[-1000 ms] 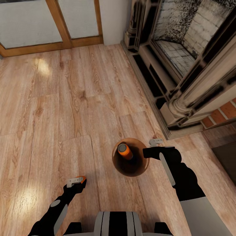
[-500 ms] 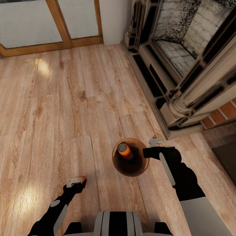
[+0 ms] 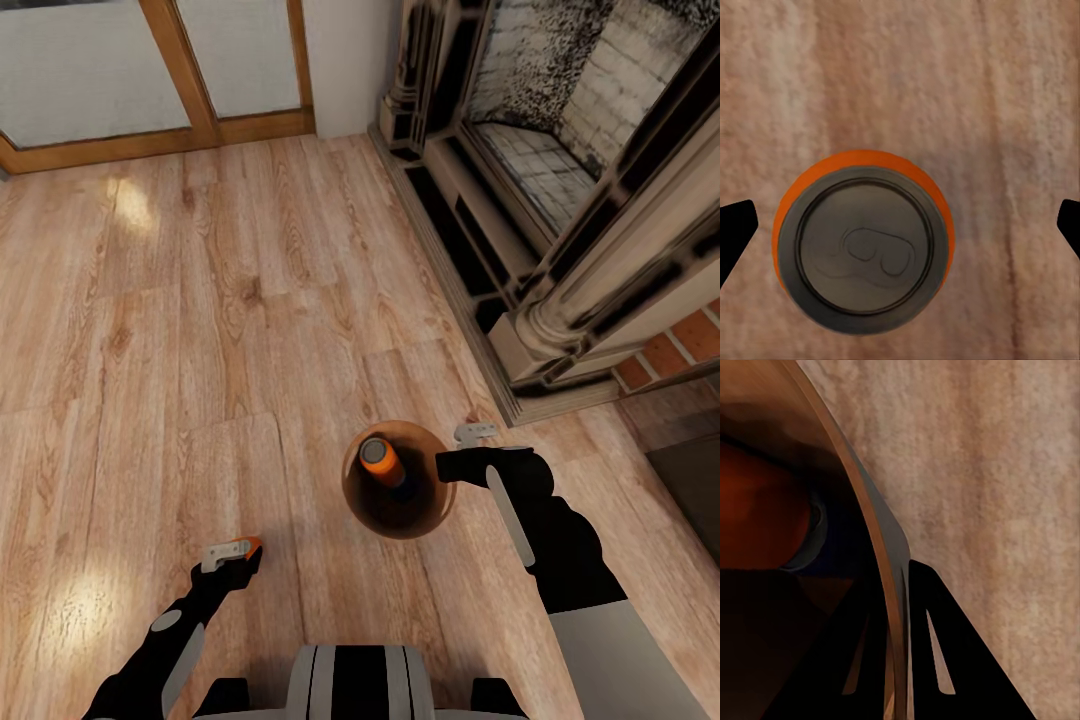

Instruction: Put the three can of soda from the living room inside the tash can in the kitchen.

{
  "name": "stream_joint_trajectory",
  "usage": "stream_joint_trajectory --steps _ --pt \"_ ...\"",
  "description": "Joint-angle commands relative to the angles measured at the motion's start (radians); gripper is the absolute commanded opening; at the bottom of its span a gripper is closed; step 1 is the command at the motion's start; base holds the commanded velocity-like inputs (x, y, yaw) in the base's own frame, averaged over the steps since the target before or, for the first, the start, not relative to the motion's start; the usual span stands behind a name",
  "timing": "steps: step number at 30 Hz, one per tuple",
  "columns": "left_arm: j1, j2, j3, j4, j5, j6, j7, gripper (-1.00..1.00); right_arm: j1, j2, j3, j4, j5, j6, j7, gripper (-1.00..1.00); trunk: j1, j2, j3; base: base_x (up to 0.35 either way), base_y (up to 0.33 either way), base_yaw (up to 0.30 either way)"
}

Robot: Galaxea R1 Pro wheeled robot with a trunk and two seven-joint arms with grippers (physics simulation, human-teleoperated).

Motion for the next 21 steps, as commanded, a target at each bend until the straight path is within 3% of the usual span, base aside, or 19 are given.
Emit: stream_joint_trajectory --steps 1,17,21 --pt "0.000 0.000 0.000 0.000 0.000 0.000 0.000 1.00 0.000 0.000 0.000 0.000 -0.028 0.001 0.006 -1.00 0.000 0.000 0.000 0.000 0.000 0.000" --pt "-0.001 0.007 0.001 0.000 0.000 -0.002 0.000 1.00 0.000 0.001 0.000 0.001 -0.028 0.000 0.006 -1.00 0.000 0.000 0.000 0.000 0.000 0.000" --pt "-0.001 0.007 0.001 0.000 0.000 -0.002 0.000 1.00 0.000 0.002 0.000 0.002 -0.028 0.000 0.006 -1.00 0.011 -0.021 -0.009 0.000 0.000 0.000"
